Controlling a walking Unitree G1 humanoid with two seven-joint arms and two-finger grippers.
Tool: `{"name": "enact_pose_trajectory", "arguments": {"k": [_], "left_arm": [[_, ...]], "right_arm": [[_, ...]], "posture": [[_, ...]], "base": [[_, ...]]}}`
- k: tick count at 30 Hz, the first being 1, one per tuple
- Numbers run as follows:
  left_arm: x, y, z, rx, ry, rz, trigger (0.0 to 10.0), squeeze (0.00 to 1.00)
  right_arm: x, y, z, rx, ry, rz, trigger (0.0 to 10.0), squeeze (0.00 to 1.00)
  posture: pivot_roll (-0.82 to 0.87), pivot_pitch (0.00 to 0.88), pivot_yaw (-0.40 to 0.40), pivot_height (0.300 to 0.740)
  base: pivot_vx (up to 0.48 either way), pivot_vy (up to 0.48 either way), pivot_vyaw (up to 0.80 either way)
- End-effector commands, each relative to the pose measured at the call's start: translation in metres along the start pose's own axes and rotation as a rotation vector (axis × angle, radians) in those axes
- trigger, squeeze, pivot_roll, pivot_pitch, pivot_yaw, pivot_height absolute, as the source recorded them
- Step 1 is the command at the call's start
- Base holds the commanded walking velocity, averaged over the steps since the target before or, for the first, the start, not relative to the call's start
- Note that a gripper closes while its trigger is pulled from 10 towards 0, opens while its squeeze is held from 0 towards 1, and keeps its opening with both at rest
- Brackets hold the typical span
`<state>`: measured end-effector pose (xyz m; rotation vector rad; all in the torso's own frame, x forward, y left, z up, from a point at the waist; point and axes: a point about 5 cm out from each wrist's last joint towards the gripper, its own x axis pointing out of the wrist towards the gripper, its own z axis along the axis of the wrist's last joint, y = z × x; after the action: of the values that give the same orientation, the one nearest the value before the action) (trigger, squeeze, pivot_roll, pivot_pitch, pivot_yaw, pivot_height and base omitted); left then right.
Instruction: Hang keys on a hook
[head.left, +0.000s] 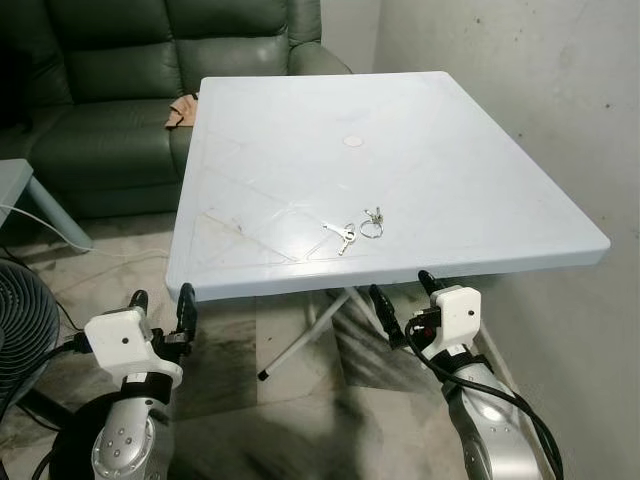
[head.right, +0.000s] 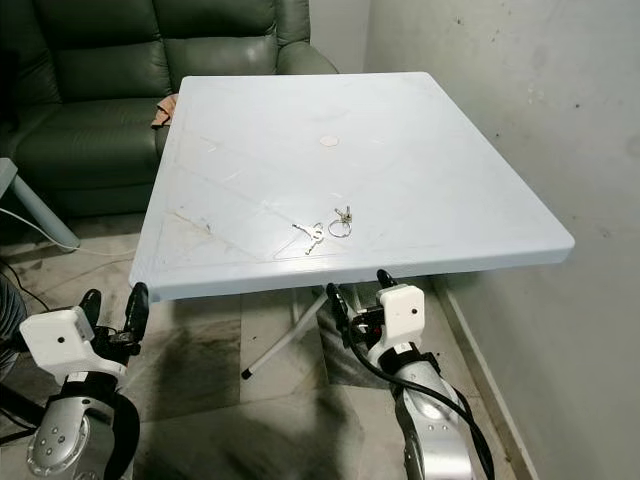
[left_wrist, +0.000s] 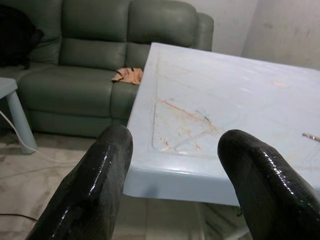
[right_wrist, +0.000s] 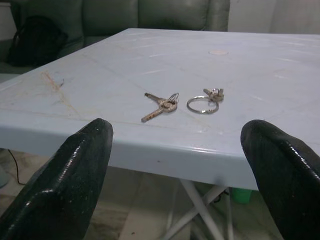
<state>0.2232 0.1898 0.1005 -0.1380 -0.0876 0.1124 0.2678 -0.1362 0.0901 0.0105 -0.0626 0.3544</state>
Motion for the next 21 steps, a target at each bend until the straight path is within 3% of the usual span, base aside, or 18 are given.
{"name": "enact_pose_trajectory", "arguments": {"k": [1,11,21], "left_arm": [[0.0004,0.0007,0.0043,0.017,-0.002,0.001,10.0,0.00],[0.0034,-0.0013,0.0063,0.030,0.003,-0.012,10.0,0.00],[0.0098,-0.0006,0.0096,0.023,-0.008,-0.022,10.0,0.00]], "right_arm": [[0.0029,0.0011,0.0059,-0.020,-0.010,0.010,10.0,0.00],[0.0076,0.0058,0.0086,-0.033,-0.002,0.042,10.0,0.00],[0.0099,0.0074,0.0099,-0.029,-0.004,0.051,10.0,0.00]], "posture": [[-0.08,0.028,-0.009,0.740],[-0.07,0.020,-0.016,0.740],[-0.07,0.019,-0.012,0.740]], "base": [[0.000,0.000,0.00],[0.000,0.000,0.00],[0.322,0.000,0.00]]}}
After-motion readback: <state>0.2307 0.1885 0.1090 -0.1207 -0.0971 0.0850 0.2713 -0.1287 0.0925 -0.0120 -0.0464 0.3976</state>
